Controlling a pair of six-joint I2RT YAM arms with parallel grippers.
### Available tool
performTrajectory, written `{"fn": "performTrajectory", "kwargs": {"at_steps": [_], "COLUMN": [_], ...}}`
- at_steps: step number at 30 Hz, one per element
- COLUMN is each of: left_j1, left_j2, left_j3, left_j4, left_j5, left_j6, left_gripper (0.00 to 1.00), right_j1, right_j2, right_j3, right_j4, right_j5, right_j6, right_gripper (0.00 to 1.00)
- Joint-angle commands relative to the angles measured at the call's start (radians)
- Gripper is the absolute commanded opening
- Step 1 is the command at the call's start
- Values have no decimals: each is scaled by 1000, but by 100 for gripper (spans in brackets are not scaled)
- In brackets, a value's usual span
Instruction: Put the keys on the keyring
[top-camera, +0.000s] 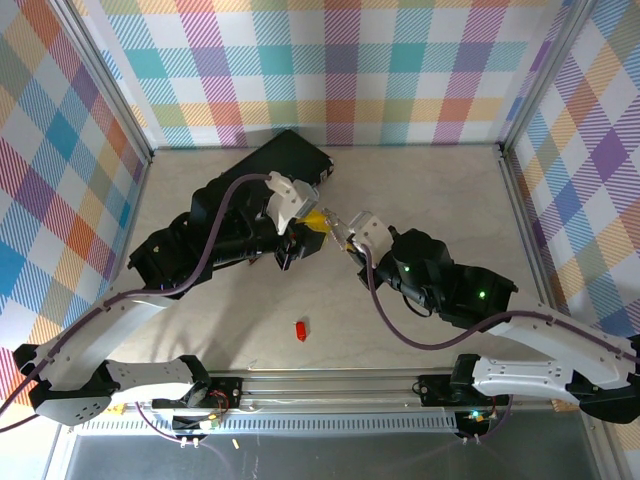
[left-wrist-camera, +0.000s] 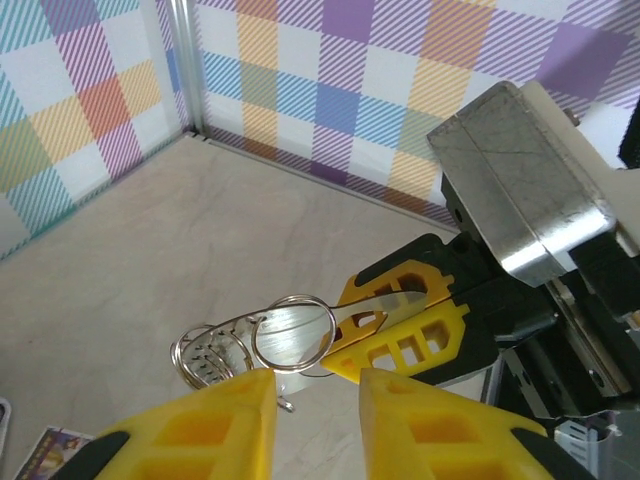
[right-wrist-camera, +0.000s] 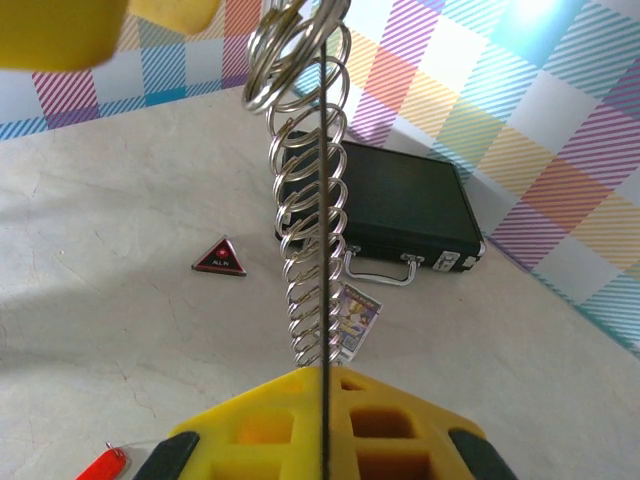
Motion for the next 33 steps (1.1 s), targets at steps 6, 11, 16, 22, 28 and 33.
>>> {"fn": "performTrajectory", "kwargs": {"at_steps": [6,11,16,22,28,33], "left_j1": [-51,-56,-56,-57,-56,-57], "left_j2": [5,22,42,58,66,19], "left_j3": [15,-16,-21,-29,-23,-50], "left_j4": [-43,-36,-10,47,60,67], "left_j5": [-109,-173,-198,-219,-221,-113], "left_j6": [76,125,140,148,152,183], "left_gripper": [33,51,47,29,16,48], "right_j1": [-3,-3,-2,-4,-4,-19], "right_j2": [46,45,45,45,33,43], "right_j3": [51,51,48,50,46,70], "right_j4": [-27,-25,-34,-44,-55,-88], "right_j5": [18,6,-2,-11,-14,-19], "right_j6": [36,38,38,72,78,111], "right_gripper": [0,0,0,0,0,0]}}
